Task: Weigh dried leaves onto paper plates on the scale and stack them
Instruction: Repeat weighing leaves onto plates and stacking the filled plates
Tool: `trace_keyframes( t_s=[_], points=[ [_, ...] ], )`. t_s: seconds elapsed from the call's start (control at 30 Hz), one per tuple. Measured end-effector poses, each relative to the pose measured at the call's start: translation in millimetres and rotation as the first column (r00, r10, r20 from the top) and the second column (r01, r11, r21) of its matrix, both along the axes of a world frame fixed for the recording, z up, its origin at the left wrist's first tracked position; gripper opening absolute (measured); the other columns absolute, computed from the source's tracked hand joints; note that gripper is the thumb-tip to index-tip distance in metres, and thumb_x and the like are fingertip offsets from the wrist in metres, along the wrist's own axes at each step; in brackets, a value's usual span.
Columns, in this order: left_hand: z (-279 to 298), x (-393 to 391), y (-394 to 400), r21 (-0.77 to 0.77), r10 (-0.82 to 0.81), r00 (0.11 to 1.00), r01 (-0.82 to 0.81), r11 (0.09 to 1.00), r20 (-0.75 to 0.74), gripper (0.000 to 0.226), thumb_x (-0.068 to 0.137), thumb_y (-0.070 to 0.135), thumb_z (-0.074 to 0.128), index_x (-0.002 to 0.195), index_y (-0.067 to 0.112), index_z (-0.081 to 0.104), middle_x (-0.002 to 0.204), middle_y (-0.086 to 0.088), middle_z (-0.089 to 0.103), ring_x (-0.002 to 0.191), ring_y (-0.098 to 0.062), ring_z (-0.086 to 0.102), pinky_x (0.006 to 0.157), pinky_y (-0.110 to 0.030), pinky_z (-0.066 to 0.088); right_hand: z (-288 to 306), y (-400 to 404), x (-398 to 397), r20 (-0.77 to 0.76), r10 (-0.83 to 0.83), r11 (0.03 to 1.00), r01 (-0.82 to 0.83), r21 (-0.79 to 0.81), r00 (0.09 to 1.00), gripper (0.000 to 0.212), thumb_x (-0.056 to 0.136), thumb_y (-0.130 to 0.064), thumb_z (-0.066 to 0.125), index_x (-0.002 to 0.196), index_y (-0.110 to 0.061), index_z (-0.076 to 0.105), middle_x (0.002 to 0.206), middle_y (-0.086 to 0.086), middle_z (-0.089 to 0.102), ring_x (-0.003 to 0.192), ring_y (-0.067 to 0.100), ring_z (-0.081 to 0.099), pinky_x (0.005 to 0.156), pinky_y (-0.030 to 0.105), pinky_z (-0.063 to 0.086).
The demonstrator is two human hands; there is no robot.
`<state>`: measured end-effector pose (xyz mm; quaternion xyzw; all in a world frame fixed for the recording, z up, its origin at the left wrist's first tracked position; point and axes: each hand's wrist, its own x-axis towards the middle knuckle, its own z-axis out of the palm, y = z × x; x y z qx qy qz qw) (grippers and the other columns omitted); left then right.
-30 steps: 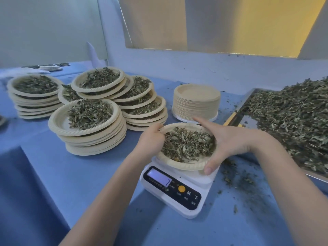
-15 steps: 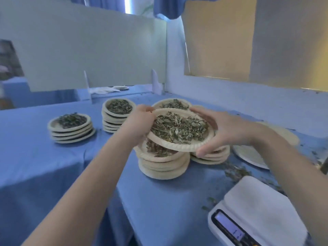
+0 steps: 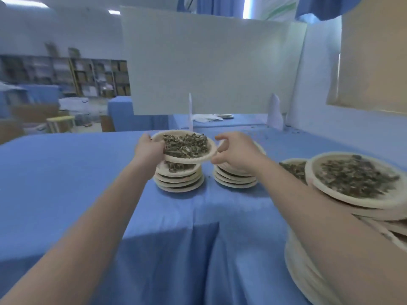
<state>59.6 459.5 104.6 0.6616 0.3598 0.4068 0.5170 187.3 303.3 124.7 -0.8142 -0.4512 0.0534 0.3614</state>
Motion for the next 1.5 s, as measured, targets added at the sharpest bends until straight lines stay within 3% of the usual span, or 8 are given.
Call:
trace_keyframes(
  t_s=[0.07,0.2,0.43,0.6,0.77,1.1,1.23,1.5],
  points=[
    [-15.2,14.2,22.4,-0.017,0.040,0.999,-0.040,0.999,-0.010,0.025,0.096,0.009,0.044,0.076,0.022,0.037,0.091,-0.003,0.047,0.087,-0.023,0.047,0.071,-0.029,0.039,-22.2,41.0,6.0,0.003,-0.029,1.000,0.029,-0.001,1.000,0.061,0.079,-0.007,0.069,0.136,-0.011,0.047,0.123,0.012,0.061,0.114,0.025,0.056,0.094,0.030,0.042],
    [-42.2,43.5,58.1,-0.046,0.043,0.995,-0.047,0.998,-0.090,0.037,0.099,0.022,0.039,0.132,0.005,0.036,0.142,-0.014,0.037,0.122,-0.031,0.044,0.096,-0.039,0.038,-61.0,102.7,21.9,-0.074,-0.085,0.996,0.085,0.003,0.994,0.047,0.092,-0.012,0.049,0.139,-0.013,0.038,0.128,0.013,0.056,0.117,0.030,0.051,0.083,0.028,0.038],
    [-94.4,71.2,91.2,0.004,0.079,0.972,-0.081,0.997,-0.222,0.055,0.098,0.038,0.041,0.138,0.003,0.029,0.143,-0.016,0.034,0.131,-0.031,0.035,0.109,-0.043,0.029,-98.8,132.1,40.8,-0.145,-0.108,0.989,0.092,-0.114,0.983,0.042,0.093,-0.018,0.046,0.133,-0.012,0.039,0.130,0.010,0.054,0.118,0.029,0.050,0.081,0.027,0.035],
    [-86.3,65.4,82.0,0.160,0.156,0.925,-0.106,0.981,-0.346,0.079,0.094,0.054,0.038,0.151,0.013,0.003,0.158,-0.011,-0.003,0.146,-0.025,-0.002,0.116,-0.042,0.005,-83.9,123.1,30.5,-0.172,-0.113,0.990,0.096,-0.107,0.979,0.058,0.092,-0.010,0.040,0.147,-0.013,0.019,0.143,0.011,0.042,0.125,0.030,0.045,0.085,0.029,0.035],
    [-51.0,56.3,32.3,0.410,0.165,0.941,-0.032,0.912,-0.294,0.063,0.100,0.038,0.037,0.150,0.007,0.013,0.158,-0.010,0.004,0.146,-0.023,0.002,0.116,-0.036,0.005,-48.4,96.0,4.9,-0.171,-0.079,0.997,0.074,-0.033,0.982,0.070,0.090,-0.005,0.039,0.151,-0.017,0.007,0.134,0.007,0.048,0.097,0.024,0.053,0.074,0.030,0.041],
    [35.5,59.3,-151.0,0.360,-0.339,0.937,0.345,0.867,-0.084,0.047,0.102,0.024,0.037,0.148,0.018,0.026,0.149,-0.005,0.035,0.135,-0.020,0.037,0.108,-0.030,0.029,44.8,-71.0,-26.7,-0.047,-0.175,0.975,0.180,0.133,0.983,0.056,0.095,-0.011,0.039,0.149,-0.014,0.022,0.147,0.010,0.039,0.132,0.025,0.040,0.102,0.031,0.037],
    [54.9,91.6,-254.0,0.393,-0.530,0.844,0.517,0.761,-0.083,0.042,0.100,0.020,0.040,0.142,0.027,0.037,0.133,-0.002,0.054,0.114,-0.021,0.054,0.092,-0.033,0.041,63.8,-186.4,-11.4,-0.005,-0.307,0.936,0.302,0.181,0.952,0.049,0.091,-0.007,0.042,0.139,-0.018,0.039,0.134,0.006,0.053,0.119,0.018,0.050,0.077,0.017,0.036],
    [26.7,178.4,-473.3,0.318,-0.799,0.548,0.825,0.467,-0.247,0.043,0.099,0.016,0.039,0.141,0.025,0.038,0.133,-0.007,0.054,0.115,-0.032,0.054,0.095,-0.040,0.044,33.6,-415.9,44.0,-0.085,-0.630,0.766,0.636,0.094,0.772,0.055,0.087,-0.002,0.044,0.140,-0.015,0.039,0.132,0.005,0.053,0.101,0.015,0.050,0.072,0.021,0.039]
  ],
)
